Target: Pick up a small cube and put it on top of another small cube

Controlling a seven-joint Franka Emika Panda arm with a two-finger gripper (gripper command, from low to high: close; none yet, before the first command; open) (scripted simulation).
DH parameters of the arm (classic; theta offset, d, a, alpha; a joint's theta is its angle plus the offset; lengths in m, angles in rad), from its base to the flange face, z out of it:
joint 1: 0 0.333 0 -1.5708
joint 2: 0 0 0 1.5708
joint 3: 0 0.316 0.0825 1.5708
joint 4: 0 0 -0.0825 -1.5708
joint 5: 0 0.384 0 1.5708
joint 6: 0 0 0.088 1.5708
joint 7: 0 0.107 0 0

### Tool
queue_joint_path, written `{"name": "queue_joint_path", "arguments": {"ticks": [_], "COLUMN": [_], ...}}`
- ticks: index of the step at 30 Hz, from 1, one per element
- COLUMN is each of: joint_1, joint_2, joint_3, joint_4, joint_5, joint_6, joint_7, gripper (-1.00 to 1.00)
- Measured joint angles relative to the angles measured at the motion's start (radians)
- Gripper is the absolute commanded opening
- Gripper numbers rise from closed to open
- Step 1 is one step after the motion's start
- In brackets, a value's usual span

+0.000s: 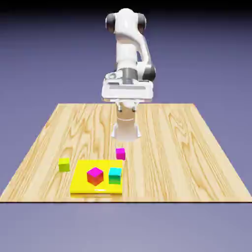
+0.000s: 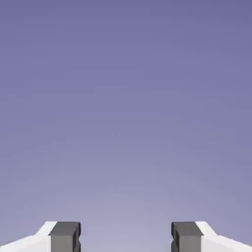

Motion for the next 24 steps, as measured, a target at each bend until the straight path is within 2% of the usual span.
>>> {"name": "queue_joint_path", "arguments": {"ticks": [21, 24], "joint_1": [-0.121, -0.155], "joint_2": [0.752, 0.799], "joint_3": [-0.546, -0.522], "joint_4": [0.249, 0.261], "joint_5": [0.189, 0.219], "joint_6": [-0.318, -0.300], "joint_7": [-0.913, -0.953], "gripper": [0.00, 0.00]}}
